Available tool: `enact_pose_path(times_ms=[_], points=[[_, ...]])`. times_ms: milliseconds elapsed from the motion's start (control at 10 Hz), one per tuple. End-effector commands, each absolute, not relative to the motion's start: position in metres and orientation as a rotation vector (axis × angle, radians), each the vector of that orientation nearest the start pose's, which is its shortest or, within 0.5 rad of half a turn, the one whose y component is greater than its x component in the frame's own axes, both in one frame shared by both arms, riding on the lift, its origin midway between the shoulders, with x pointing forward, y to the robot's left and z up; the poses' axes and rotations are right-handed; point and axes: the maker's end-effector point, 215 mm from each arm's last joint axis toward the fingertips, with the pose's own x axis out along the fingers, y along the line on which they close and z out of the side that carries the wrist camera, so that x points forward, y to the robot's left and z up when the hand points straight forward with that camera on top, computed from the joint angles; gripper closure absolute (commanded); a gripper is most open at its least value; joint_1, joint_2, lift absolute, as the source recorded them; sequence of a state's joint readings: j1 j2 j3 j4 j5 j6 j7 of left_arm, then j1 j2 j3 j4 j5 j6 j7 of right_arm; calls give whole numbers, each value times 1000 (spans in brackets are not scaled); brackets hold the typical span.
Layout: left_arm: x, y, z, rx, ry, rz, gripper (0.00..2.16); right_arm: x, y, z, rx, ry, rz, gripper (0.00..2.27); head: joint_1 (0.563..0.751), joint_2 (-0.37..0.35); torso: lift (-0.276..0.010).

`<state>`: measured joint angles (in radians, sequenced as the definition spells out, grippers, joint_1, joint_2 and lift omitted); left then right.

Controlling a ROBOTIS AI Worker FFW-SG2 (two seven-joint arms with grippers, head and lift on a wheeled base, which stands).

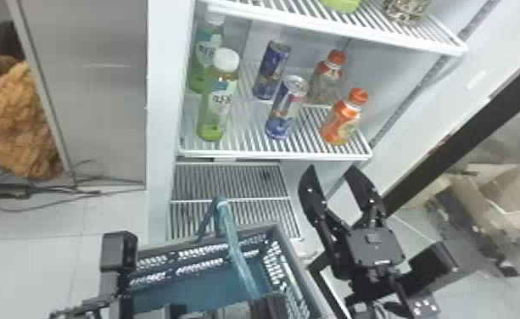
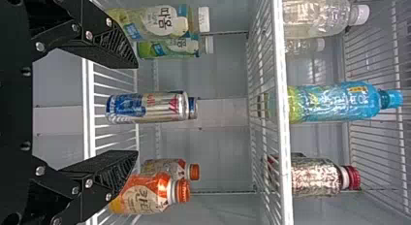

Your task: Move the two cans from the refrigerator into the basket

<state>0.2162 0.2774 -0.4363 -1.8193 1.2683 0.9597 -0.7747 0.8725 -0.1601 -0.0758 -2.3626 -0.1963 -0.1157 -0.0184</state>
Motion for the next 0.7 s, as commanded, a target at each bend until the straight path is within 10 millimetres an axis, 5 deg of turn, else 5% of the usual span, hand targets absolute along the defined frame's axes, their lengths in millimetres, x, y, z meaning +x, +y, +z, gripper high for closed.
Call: enact_pose_path(times_ms=[0, 600], points=[[210, -99, -314, -1308, 845, -1522, 1184, 354, -257, -274, 30, -33, 39, 415, 695, -350, -276], [209, -99, -314, -1308, 849, -1524, 1184, 399, -264, -321, -18, -19, 43, 199, 695, -350, -276]])
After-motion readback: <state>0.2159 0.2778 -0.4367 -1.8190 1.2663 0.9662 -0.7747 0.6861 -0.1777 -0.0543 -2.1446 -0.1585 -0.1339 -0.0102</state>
